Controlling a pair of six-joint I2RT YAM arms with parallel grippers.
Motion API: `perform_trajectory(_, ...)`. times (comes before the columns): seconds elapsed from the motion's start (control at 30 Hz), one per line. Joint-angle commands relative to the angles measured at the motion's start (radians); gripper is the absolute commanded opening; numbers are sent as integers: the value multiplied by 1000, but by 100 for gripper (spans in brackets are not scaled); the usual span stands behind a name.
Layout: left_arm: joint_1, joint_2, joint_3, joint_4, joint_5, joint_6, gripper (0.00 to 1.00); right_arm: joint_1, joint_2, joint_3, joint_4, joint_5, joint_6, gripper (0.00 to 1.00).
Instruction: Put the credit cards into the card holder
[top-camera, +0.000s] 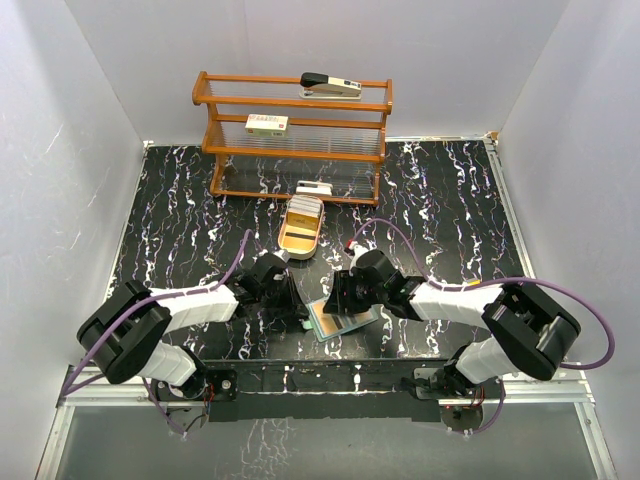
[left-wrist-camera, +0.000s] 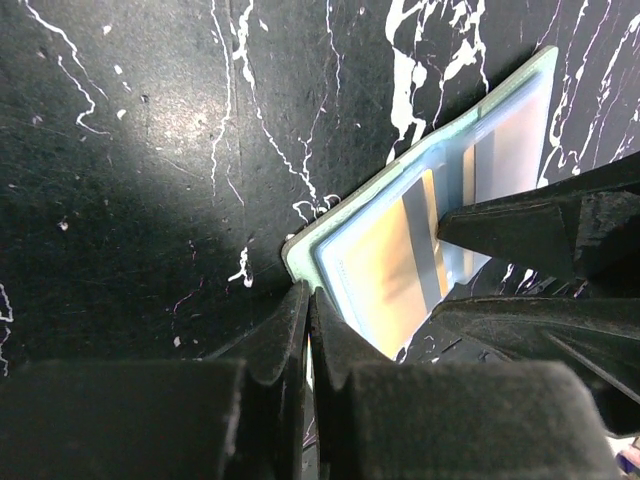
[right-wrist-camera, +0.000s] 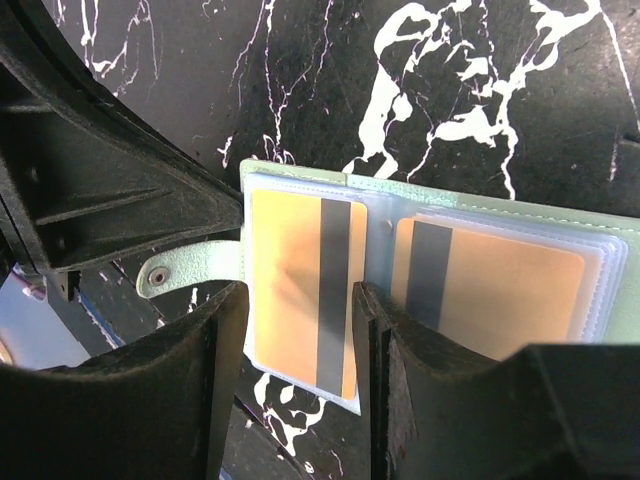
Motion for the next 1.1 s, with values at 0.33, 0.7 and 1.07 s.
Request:
perform_trajectory(0.33,33,-223,120,-271,-139,71,37,16,-161,27,-17,62,25,48)
perform_trajectory(0.7,153,-278,263,-462,-272,159,93,11,-181,302,-259,364,-339,60)
perform_trajectory(1.07,192,-501,131,-554,-235,204,99,-17,257,808,-304,390,-621,61)
